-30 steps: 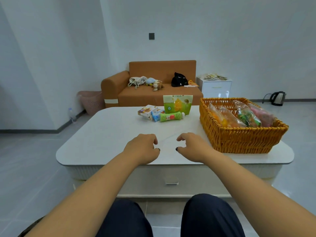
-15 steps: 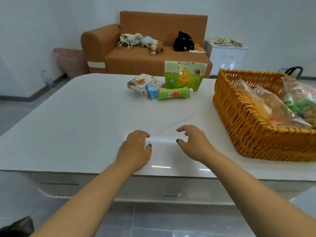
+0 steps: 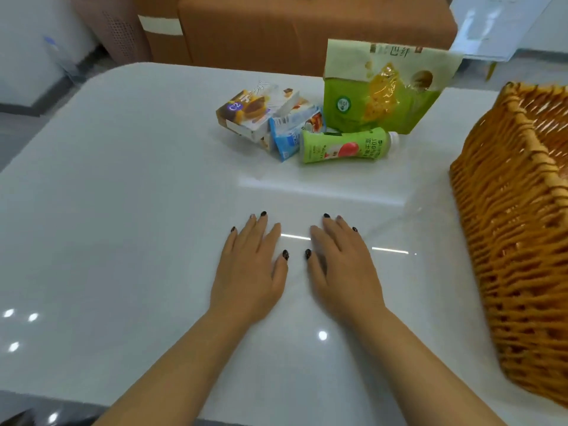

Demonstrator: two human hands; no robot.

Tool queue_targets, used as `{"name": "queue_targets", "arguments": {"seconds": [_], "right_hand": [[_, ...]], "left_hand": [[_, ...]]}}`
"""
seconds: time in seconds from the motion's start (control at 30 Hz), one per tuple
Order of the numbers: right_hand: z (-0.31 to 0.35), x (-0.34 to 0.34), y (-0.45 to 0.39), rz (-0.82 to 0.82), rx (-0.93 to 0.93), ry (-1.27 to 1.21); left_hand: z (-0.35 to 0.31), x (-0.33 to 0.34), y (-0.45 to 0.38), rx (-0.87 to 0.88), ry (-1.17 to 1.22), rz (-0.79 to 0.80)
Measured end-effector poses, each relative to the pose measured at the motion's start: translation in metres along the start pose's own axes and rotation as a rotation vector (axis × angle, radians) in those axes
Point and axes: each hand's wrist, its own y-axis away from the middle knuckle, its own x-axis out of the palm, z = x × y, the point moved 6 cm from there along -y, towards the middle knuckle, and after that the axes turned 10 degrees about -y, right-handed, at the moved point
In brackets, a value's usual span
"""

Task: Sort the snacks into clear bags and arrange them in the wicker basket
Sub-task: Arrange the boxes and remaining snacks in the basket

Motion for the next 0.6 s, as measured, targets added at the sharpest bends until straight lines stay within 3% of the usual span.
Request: {"name": "queue_targets", "arguments": {"seconds": [0.13,0.27,0.47,0.6], "right_hand": [[0.006,-0.005,0.004,0.18,0.08,-0.035],[0.022,-0.042,0.008,0.375,0.259,-0.075],[0.054,-0.109,-0.013,0.447,0.375,-0.174],[0.061,-0.139,-0.026,0.437,0.502,-0.312]], "left_hand": [[-0.007,-0.014,0.002,-0.019,0.017,0.174],[-0.011,-0.062,0.0,-0.161,0.088,0.362],[-0.014,-0.14,-0.012,-0.209,0.043,0.44],[-0.016,-0.173,-0.01,-0.3,0.143,0.462]]}}
